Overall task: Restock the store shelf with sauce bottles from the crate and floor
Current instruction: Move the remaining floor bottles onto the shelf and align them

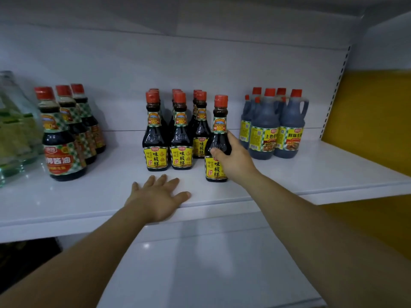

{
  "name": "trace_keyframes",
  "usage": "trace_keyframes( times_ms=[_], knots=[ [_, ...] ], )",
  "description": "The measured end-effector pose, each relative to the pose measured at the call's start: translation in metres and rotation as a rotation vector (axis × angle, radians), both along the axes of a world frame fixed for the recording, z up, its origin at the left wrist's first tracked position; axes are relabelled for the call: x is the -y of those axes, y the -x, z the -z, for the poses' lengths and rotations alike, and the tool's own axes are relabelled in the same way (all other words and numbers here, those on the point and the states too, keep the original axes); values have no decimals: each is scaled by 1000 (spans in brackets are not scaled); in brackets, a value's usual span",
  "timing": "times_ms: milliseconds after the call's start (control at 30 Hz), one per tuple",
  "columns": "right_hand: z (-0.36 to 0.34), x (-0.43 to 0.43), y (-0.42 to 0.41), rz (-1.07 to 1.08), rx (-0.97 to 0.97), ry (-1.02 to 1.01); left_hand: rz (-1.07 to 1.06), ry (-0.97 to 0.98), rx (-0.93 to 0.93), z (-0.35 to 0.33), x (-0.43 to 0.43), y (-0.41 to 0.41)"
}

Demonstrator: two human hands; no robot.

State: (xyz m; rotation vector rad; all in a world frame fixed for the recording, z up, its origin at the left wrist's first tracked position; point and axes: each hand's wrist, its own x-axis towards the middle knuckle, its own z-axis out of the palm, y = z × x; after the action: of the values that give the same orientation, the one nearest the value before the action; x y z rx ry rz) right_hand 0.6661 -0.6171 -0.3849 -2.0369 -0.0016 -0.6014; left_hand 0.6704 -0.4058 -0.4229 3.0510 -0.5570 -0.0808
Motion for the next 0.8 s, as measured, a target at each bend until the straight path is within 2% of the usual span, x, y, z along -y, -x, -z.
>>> trace_keyframes(
  times_ms=[400,800],
  knots=[
    [7,-5,-58,-2,-82,35,2,12,-38,-1,-2,1],
    [4,-8,-81,4,-105,47,14,4,-28,1,-3,0]
  ],
)
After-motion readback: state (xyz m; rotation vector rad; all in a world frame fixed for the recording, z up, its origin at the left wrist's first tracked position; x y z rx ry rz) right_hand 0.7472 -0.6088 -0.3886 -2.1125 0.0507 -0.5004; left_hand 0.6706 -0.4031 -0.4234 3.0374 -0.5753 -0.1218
